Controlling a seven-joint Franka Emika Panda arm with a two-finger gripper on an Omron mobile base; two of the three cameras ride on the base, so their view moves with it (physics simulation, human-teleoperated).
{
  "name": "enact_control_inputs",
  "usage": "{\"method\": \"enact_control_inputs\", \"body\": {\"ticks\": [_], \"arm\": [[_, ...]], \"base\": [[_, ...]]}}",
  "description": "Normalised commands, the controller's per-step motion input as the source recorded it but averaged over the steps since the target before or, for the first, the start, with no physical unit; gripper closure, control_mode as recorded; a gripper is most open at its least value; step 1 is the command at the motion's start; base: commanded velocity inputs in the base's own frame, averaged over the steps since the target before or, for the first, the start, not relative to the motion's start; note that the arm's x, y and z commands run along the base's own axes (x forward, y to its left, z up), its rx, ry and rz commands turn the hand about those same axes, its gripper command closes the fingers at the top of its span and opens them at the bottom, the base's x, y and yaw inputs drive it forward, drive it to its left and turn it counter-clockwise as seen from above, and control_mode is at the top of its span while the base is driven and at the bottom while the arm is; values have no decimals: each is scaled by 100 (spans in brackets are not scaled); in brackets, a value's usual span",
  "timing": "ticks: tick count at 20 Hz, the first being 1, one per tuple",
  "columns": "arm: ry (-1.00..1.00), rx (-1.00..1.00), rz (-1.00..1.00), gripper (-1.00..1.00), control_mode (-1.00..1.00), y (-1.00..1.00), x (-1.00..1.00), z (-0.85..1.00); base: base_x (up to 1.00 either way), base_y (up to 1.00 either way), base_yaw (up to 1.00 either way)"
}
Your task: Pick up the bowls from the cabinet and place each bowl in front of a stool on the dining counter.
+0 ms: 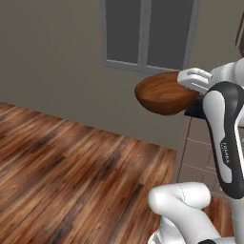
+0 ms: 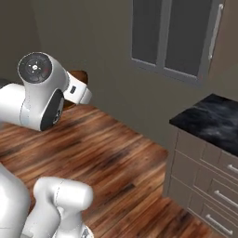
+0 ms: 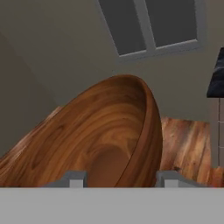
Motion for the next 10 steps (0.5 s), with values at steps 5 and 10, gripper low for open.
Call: {"method": "enact_control_inputs", "body": {"ticks": [5,10], "arm": [[0,0,0,100,100,0,0,0],[0,0,0,100,100,0,0,0]], "base": [[-48,90,29],[-43,89,28]]}}
